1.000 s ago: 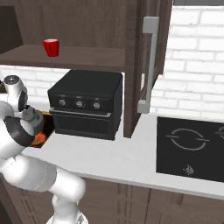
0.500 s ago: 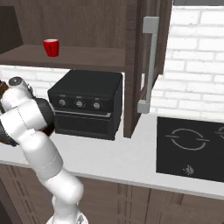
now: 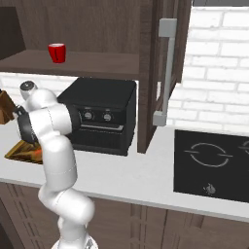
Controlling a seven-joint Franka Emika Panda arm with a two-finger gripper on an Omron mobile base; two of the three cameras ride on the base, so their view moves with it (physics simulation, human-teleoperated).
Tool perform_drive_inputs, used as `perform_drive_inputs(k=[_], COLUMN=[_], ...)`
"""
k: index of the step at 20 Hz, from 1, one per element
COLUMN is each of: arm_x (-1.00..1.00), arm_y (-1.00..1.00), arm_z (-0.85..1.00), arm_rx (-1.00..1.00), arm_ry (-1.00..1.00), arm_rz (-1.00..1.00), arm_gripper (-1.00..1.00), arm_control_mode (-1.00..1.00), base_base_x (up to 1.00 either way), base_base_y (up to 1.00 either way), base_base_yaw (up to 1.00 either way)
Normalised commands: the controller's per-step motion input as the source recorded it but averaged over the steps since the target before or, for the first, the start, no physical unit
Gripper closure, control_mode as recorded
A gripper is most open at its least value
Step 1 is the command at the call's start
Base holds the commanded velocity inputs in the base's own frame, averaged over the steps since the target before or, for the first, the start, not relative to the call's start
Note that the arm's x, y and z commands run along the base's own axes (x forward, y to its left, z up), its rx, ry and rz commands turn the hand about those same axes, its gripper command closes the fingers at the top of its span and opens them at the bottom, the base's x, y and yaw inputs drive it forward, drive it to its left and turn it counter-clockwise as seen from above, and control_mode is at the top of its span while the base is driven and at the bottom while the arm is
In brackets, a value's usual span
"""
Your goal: Pick the kettle from the counter and place it on the tray. Then pick the mug from the cabinet and place it on the tray. Then close the cabinet doors.
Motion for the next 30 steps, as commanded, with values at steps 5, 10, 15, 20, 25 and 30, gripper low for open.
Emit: perform_drive_inputs(k=[5,10,15,20,25,30], arm_x=[0.0,0.0,0.0,-0.1,-0.19,-0.45], arm_y=[0.25,0.17,0.11,0.14,0.05,0.01], arm_z=[-0.07,-0.04,-0.09,-0.13,-0.09,0.15], arm_rx=[0.0,0.0,0.0,0.0,0.0,0.0], arm_ry=[-0.03,-0.04,-0.04,-0.01,0.0,-0.01], arm_rz=[-0.11,-0.1,-0.09,-0.09,-0.09,-0.11], arm_gripper=[1.0,1.0,-1.0,-1.0,-1.0,-1.0], arm_control_mode=[-1.0,-1.0,-1.0,-1.0,-1.0,-1.0], base_base_x=[0.0,0.0,0.0,0.0,0.0,0.0], base_base_y=[0.0,0.0,0.0,0.0,0.0,0.0], base_base_yaw=[0.0,0.0,0.0,0.0,0.0,0.0])
